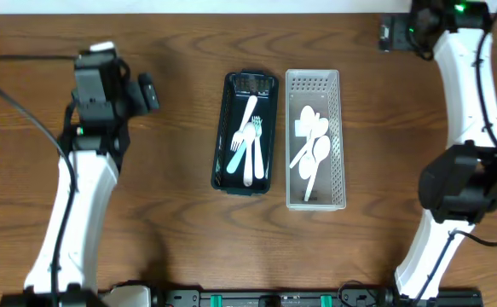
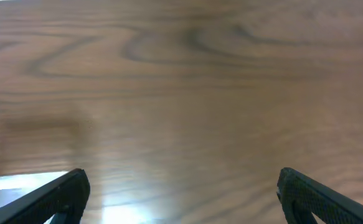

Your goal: Pack container

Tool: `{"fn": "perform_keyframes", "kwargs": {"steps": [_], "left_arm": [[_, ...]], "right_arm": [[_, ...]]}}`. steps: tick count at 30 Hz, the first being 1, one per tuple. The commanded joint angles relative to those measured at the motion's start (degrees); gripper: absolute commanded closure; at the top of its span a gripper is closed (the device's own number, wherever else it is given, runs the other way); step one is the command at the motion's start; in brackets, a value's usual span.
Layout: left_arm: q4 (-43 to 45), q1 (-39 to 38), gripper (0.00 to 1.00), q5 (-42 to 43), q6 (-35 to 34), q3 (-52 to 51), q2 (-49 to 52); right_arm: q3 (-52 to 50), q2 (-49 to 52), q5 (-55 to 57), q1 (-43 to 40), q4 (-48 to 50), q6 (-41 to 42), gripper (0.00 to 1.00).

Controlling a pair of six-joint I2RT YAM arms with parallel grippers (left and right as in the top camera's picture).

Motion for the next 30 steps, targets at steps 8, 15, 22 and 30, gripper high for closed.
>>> {"fn": "perform_keyframes", "kwargs": {"steps": [8,15,22,30], "left_arm": [[7.96,0.09,0.02,-0.87,0.79,-13.18,-11.8],[8.22,0.09,0.02,-0.87,0.79,-13.2,-11.85],[8.41,0.09,0.02,-0.87,0.79,-13.2,-11.85],[8.66,0.09,0.02,-0.87,0.79,-13.2,-11.85]], "right_arm": [[-20.9,-7.85,-4.81,-2.43,5.22,-3.63,0.02],[-31.15,-7.85,-4.15,2.73,9.97,-3.65,0.04],[-33.99,-7.85,-4.2,7.61,11.37,-4.52,0.06],[-33.99,-7.85,-5.64,9.4,11.28,-5.88,0.05]]}}
